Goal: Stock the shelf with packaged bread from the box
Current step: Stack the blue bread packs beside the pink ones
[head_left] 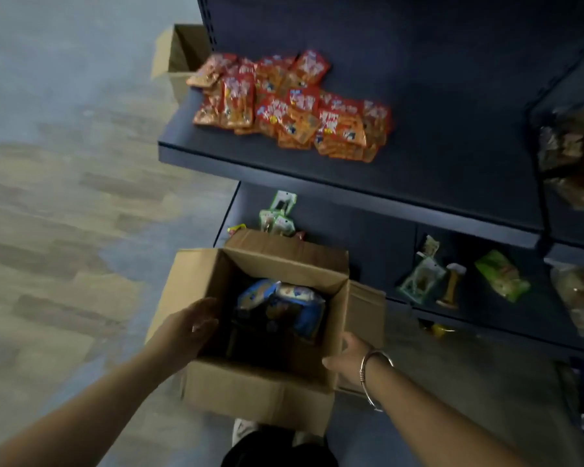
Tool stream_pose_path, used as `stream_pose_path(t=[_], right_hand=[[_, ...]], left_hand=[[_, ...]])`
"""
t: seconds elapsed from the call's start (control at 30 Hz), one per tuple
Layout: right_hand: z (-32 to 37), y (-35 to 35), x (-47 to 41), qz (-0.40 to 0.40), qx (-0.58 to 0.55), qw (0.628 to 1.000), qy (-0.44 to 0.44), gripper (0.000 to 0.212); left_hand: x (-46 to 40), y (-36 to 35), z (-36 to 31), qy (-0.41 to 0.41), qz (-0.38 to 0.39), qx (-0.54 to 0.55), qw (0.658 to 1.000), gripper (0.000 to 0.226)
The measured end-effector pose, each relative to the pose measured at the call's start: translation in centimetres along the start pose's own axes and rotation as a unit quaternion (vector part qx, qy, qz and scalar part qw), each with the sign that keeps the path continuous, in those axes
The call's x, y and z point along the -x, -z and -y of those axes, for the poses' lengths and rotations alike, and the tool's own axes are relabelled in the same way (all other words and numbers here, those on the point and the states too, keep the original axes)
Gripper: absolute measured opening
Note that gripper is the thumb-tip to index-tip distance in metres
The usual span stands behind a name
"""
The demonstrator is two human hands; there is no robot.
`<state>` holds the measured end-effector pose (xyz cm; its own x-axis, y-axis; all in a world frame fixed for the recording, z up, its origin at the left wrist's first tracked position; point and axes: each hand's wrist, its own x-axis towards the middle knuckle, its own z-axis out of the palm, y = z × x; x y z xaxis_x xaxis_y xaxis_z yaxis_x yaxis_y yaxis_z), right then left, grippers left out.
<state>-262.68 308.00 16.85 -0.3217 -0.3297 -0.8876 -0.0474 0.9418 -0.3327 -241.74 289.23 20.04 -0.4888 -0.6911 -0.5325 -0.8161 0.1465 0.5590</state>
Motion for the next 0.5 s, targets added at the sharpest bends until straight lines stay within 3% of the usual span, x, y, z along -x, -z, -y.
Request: stream_pose_path(t=[0.17, 0.3, 0.43, 0.5], right_hand=[[-2.9, -3.4, -11.1, -0.007, -0.007, 1.0, -0.002, 0.078], [-4.9, -5.9, -19.9, -0.072, -0.03, 0.997, 0.016, 0.061], [-5.5, -7.8, -28.6, -0.07, -0.122, 0.99, -0.027, 0.02], [-5.4, -8.6, -33.2, -0.067, -0.187, 0.979, -0.051, 0.036]], left_hand=[[-7.2, -8.3, 4.3, 0.065, -0.019, 0.079, 0.995, 0.033], [-14.1, -14.5, 8.4, 0.103, -0.028, 0.118, 0.987, 0.033], [-20.5, -20.3, 12.1, 0.172, -0.005, 0.189, 0.967, 0.02], [-23.0, -22.5, 13.4, 0.219, 0.035, 0.233, 0.947, 0.011]])
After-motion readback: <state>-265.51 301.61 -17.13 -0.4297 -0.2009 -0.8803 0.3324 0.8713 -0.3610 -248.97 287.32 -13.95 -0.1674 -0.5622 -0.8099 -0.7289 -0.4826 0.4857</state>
